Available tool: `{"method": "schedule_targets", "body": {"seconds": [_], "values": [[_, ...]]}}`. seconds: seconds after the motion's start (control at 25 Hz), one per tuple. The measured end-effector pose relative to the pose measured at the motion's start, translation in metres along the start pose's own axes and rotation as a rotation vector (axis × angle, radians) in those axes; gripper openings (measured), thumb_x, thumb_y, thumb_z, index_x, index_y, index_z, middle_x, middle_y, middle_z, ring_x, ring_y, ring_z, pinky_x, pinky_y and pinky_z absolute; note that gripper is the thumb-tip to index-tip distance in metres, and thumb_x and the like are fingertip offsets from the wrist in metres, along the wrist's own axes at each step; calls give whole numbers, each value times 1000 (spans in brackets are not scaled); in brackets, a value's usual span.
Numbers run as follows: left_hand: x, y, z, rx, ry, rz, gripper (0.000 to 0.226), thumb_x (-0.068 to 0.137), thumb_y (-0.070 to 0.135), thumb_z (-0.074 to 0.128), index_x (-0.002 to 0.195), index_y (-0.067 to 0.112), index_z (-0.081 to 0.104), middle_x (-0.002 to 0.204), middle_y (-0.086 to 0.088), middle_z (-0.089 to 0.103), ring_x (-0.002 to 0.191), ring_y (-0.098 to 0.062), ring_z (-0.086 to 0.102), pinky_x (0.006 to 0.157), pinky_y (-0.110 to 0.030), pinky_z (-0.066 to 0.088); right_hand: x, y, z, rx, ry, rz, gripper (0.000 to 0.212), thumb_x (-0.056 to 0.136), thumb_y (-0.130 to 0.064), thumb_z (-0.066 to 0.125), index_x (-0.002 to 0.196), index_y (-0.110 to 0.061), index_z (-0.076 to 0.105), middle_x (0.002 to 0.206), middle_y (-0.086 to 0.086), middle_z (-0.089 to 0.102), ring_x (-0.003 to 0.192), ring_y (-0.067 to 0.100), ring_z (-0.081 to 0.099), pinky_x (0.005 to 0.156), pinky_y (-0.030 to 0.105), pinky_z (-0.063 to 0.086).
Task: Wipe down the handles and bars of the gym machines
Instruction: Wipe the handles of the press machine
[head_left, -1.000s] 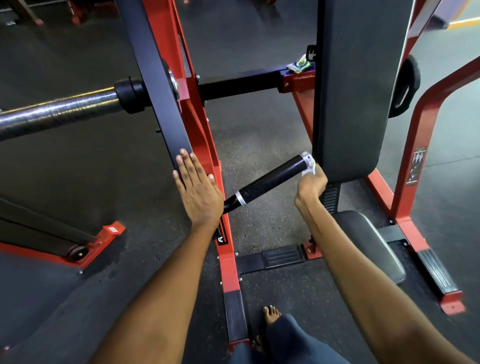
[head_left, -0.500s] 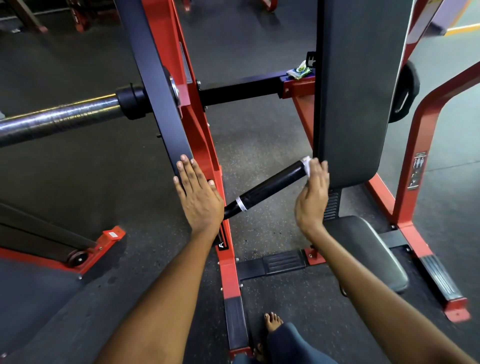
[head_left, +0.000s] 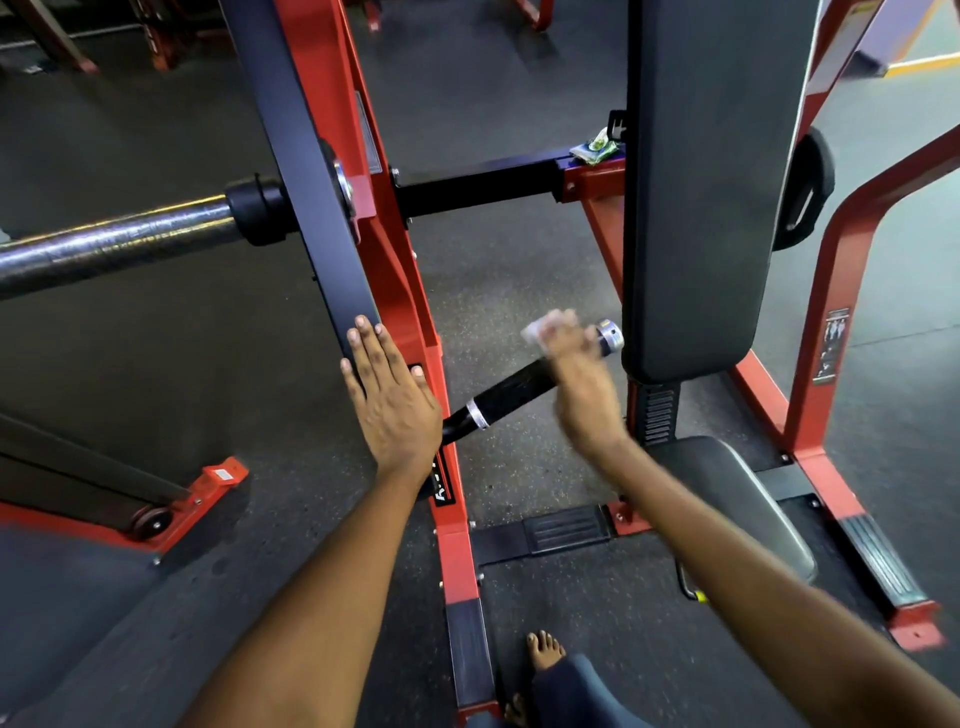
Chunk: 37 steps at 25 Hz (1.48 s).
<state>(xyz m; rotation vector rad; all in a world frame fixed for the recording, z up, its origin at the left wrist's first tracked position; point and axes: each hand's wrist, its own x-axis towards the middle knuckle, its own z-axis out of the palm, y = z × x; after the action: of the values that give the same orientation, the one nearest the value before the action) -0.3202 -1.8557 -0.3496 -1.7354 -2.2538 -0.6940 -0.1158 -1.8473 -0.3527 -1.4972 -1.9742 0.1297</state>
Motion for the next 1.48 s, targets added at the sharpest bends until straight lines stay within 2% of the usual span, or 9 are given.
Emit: {"method": "schedule_targets", "body": {"seconds": [0.12, 0.28, 0.44, 0.56, 0.64, 0.8, 1.04, 1.16, 1.48], "values": [[-1, 0, -1, -11, -4, 5, 61, 100, 23, 26, 151, -1, 2, 160, -19, 6, 148, -30, 5, 121, -46, 6, 13, 25, -17, -150, 10, 152, 73, 66, 32, 34, 131, 1, 45, 137, 20, 45, 132, 37, 35, 113, 46, 28], [-1, -1, 0, -25, -16, 0, 62, 99, 25, 24, 151, -2, 3, 160, -18, 6, 148, -30, 4, 121, -46, 6, -19, -30, 24, -138, -183, 106, 84, 64, 28, 18, 143, 1, 28, 152, 15, 17, 142, 25, 3, 115, 38, -6], [-1, -1, -2, -47, -6, 5, 62, 99, 23, 27, 151, -1, 3, 160, -18, 6, 148, -29, 3, 121, -46, 7, -19, -50, 19, 31, -371, -393, 70, 70, 15, 18, 133, 2, 46, 137, 20, 48, 130, 30, 43, 115, 38, 21], [-1, -1, -3, -31, -11, 1, 61, 100, 23, 25, 150, 0, 0, 160, -18, 4, 148, -29, 2, 121, -47, 7, 25, -11, -23, 48, -202, -113, 42, 91, 0, 31, 121, -19, 52, 122, 2, 53, 108, 11, 52, 92, 22, 44], [-2, -1, -3, -34, -19, -2, 61, 100, 23, 25, 150, 0, -1, 160, -18, 3, 148, -30, 2, 121, -47, 7, 44, 23, -39, -153, -164, 102, 28, 91, -1, 38, 113, -9, 54, 114, 11, 56, 109, 22, 52, 104, 29, 37], [-1, 0, -2, -38, -6, -4, 62, 98, 24, 24, 151, -1, 2, 160, -19, 6, 148, -31, 5, 120, -46, 8, 22, -15, 8, -294, -333, 62, 28, 86, 9, 43, 110, 1, 54, 100, 19, 63, 100, 32, 57, 108, 39, 35], [-2, -1, -1, -42, -3, 3, 61, 98, 23, 24, 150, -1, 4, 160, -18, 8, 148, -30, 6, 120, -46, 8, 16, -53, 12, 271, -362, -48, 39, 87, 10, 37, 118, -5, 56, 114, 12, 62, 100, 23, 60, 92, 34, 48], [-1, -2, 1, -41, -10, 1, 60, 99, 23, 20, 150, -1, -1, 160, -18, 3, 148, -29, 2, 121, -46, 6, 65, 5, -25, 32, -223, 2, 28, 96, -4, 36, 116, -9, 55, 107, 11, 63, 87, 22, 60, 74, 35, 51], [0, -1, 2, -36, 11, 2, 62, 98, 24, 24, 150, -1, 3, 160, -19, 9, 148, -31, 8, 120, -46, 10, 41, -48, 26, -466, -602, -157, 20, 95, -23, 36, 105, -14, 51, 88, 6, 69, 71, 26, 64, 56, 31, 42]]}}
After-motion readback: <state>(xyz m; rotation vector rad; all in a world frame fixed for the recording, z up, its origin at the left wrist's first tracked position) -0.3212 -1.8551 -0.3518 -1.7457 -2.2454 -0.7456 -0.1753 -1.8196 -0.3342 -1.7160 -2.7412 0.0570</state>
